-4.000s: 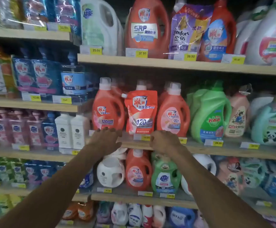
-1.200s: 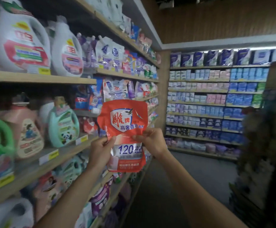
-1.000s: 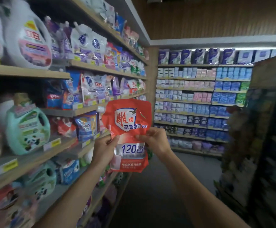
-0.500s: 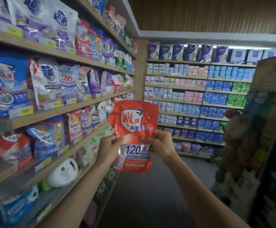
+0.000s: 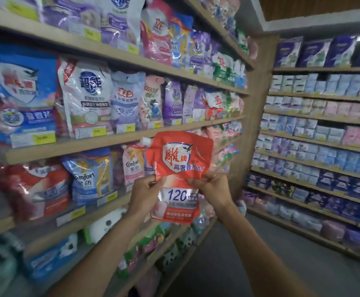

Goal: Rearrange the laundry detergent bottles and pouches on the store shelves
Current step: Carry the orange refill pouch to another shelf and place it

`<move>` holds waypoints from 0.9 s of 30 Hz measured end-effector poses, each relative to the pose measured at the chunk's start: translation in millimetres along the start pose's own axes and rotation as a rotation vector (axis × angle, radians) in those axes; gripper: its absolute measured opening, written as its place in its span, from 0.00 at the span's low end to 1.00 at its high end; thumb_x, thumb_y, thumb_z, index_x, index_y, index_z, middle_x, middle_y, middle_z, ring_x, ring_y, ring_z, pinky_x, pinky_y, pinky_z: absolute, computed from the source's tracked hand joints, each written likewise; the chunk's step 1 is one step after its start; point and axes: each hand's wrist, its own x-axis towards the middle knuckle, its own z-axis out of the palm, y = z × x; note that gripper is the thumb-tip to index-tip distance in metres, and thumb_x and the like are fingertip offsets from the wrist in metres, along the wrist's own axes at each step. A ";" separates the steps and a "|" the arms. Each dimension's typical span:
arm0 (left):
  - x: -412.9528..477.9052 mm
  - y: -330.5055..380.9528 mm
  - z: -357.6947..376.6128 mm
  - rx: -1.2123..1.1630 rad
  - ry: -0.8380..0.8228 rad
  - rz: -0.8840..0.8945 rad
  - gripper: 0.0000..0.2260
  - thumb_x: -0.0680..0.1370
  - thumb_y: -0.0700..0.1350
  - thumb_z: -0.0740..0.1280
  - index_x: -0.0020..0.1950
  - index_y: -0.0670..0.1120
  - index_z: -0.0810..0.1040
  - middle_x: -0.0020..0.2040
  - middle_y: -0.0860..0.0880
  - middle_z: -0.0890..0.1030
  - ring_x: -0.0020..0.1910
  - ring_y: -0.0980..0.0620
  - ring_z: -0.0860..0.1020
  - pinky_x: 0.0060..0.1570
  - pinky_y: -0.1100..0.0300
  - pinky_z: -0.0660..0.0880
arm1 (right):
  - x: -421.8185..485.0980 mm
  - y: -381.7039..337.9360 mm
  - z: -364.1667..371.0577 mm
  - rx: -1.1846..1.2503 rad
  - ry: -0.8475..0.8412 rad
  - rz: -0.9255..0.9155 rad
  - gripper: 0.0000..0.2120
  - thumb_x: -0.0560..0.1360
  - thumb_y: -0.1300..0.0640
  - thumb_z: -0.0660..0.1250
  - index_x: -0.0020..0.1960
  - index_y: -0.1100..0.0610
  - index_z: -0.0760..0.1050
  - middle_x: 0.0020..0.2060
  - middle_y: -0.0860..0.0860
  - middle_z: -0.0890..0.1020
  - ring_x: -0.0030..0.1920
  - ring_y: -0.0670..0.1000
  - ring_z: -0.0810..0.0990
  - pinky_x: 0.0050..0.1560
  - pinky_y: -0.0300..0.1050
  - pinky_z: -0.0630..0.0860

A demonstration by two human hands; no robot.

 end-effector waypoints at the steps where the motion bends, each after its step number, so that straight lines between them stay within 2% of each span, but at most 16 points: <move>1: 5.5 -6.1 -0.8 0.013 0.047 -0.004 0.21 0.80 0.47 0.69 0.42 0.28 0.76 0.36 0.36 0.80 0.36 0.46 0.76 0.35 0.47 0.72 | 15.7 8.4 3.9 0.014 -0.047 0.009 0.11 0.71 0.71 0.76 0.48 0.59 0.86 0.41 0.51 0.90 0.40 0.50 0.89 0.41 0.42 0.84; 3: 12.5 -17.3 -6.9 0.044 0.151 -0.037 0.19 0.80 0.47 0.69 0.45 0.28 0.78 0.42 0.30 0.83 0.38 0.45 0.79 0.41 0.39 0.79 | 41.9 22.8 16.7 0.032 -0.143 0.017 0.13 0.70 0.71 0.76 0.45 0.54 0.87 0.41 0.51 0.90 0.40 0.51 0.89 0.40 0.42 0.84; 4: 15.2 -21.7 -11.9 0.065 0.204 -0.053 0.20 0.80 0.47 0.69 0.45 0.28 0.78 0.44 0.29 0.83 0.37 0.46 0.79 0.42 0.39 0.79 | 52.3 29.9 24.9 0.045 -0.191 0.019 0.13 0.69 0.71 0.77 0.43 0.53 0.88 0.40 0.51 0.90 0.39 0.50 0.89 0.39 0.41 0.84; 6: 18.2 -30.3 -26.7 0.124 0.300 -0.068 0.22 0.79 0.48 0.70 0.38 0.29 0.76 0.35 0.31 0.80 0.33 0.50 0.75 0.34 0.51 0.73 | 67.1 44.0 45.1 0.087 -0.282 0.038 0.14 0.69 0.71 0.77 0.41 0.52 0.88 0.40 0.50 0.90 0.38 0.49 0.89 0.36 0.39 0.83; 7: 17.5 -33.7 -34.9 0.151 0.337 -0.072 0.22 0.79 0.47 0.71 0.33 0.32 0.73 0.29 0.37 0.76 0.30 0.52 0.72 0.33 0.56 0.68 | 72.2 50.4 56.9 0.101 -0.322 0.050 0.15 0.69 0.71 0.77 0.40 0.51 0.88 0.39 0.50 0.89 0.37 0.48 0.88 0.35 0.38 0.82; 8: 15.7 -36.4 -43.5 0.170 0.369 -0.076 0.23 0.79 0.47 0.71 0.29 0.36 0.69 0.26 0.43 0.71 0.28 0.53 0.69 0.33 0.58 0.64 | 76.3 56.2 69.4 0.108 -0.358 0.058 0.15 0.69 0.71 0.77 0.40 0.51 0.88 0.38 0.49 0.89 0.36 0.47 0.88 0.34 0.37 0.81; 9: 14.3 -39.6 -53.5 0.173 0.398 -0.084 0.24 0.79 0.46 0.71 0.29 0.36 0.67 0.26 0.43 0.70 0.29 0.53 0.68 0.34 0.58 0.63 | 80.1 61.6 83.1 0.112 -0.393 0.064 0.15 0.69 0.71 0.77 0.39 0.50 0.88 0.38 0.49 0.89 0.36 0.47 0.88 0.34 0.37 0.81; 12: 11.0 -47.3 -85.5 0.166 0.471 -0.108 0.20 0.79 0.44 0.71 0.38 0.27 0.77 0.35 0.33 0.82 0.35 0.49 0.77 0.37 0.57 0.72 | 87.3 74.5 123.3 0.142 -0.482 0.102 0.12 0.69 0.70 0.78 0.42 0.54 0.88 0.41 0.52 0.90 0.39 0.51 0.89 0.37 0.42 0.83; 14: 9.9 -53.7 -105.4 0.192 0.550 -0.106 0.14 0.78 0.43 0.72 0.43 0.31 0.83 0.38 0.41 0.87 0.37 0.50 0.82 0.37 0.61 0.77 | 89.5 79.9 148.9 0.162 -0.540 0.117 0.11 0.70 0.70 0.77 0.47 0.57 0.87 0.43 0.53 0.90 0.42 0.54 0.89 0.38 0.42 0.84; 16: 5.3 -60.5 -122.9 0.191 0.607 -0.106 0.10 0.77 0.40 0.73 0.40 0.35 0.85 0.35 0.50 0.86 0.35 0.55 0.82 0.36 0.65 0.77 | 90.2 83.2 173.2 0.160 -0.596 0.125 0.11 0.70 0.71 0.76 0.50 0.61 0.86 0.43 0.53 0.89 0.43 0.54 0.89 0.38 0.41 0.84; 17: 1.2 -64.6 -131.1 0.191 0.618 -0.107 0.10 0.77 0.39 0.73 0.37 0.36 0.84 0.33 0.51 0.85 0.33 0.58 0.81 0.36 0.65 0.76 | 89.3 84.7 184.4 0.158 -0.620 0.131 0.11 0.70 0.72 0.76 0.51 0.62 0.85 0.43 0.52 0.89 0.42 0.52 0.89 0.38 0.41 0.84; 19: -8.1 -75.6 -147.4 0.208 0.629 -0.140 0.12 0.78 0.38 0.72 0.37 0.32 0.82 0.36 0.43 0.86 0.34 0.54 0.79 0.39 0.60 0.74 | 83.8 88.9 205.3 0.150 -0.666 0.148 0.12 0.70 0.73 0.75 0.53 0.66 0.84 0.41 0.51 0.89 0.39 0.50 0.89 0.40 0.41 0.85; 21: -17.7 -86.5 -161.7 0.225 0.654 -0.177 0.12 0.78 0.39 0.71 0.40 0.30 0.83 0.36 0.42 0.84 0.34 0.53 0.78 0.40 0.58 0.73 | 75.1 97.6 222.5 0.113 -0.693 0.162 0.13 0.70 0.73 0.75 0.53 0.66 0.84 0.44 0.55 0.89 0.41 0.53 0.88 0.46 0.47 0.85; 23: -25.4 -98.2 -172.2 0.223 0.688 -0.226 0.09 0.78 0.41 0.72 0.42 0.38 0.86 0.36 0.47 0.86 0.34 0.54 0.83 0.40 0.59 0.77 | 67.0 110.5 238.1 0.094 -0.698 0.172 0.11 0.69 0.72 0.76 0.50 0.63 0.86 0.46 0.59 0.89 0.41 0.55 0.88 0.47 0.50 0.85; 25: -29.2 -109.6 -178.4 0.267 0.703 -0.286 0.08 0.78 0.46 0.72 0.43 0.44 0.88 0.39 0.48 0.88 0.39 0.49 0.85 0.45 0.56 0.79 | 61.9 124.0 252.4 0.088 -0.700 0.174 0.11 0.69 0.71 0.77 0.48 0.61 0.86 0.46 0.59 0.89 0.39 0.53 0.88 0.42 0.45 0.84; 27: -29.4 -121.5 -184.1 0.328 0.736 -0.335 0.13 0.79 0.49 0.71 0.34 0.51 0.85 0.32 0.52 0.85 0.37 0.47 0.83 0.43 0.57 0.76 | 60.7 135.3 264.5 0.062 -0.705 0.168 0.10 0.69 0.70 0.77 0.49 0.63 0.86 0.45 0.58 0.89 0.37 0.50 0.88 0.39 0.40 0.84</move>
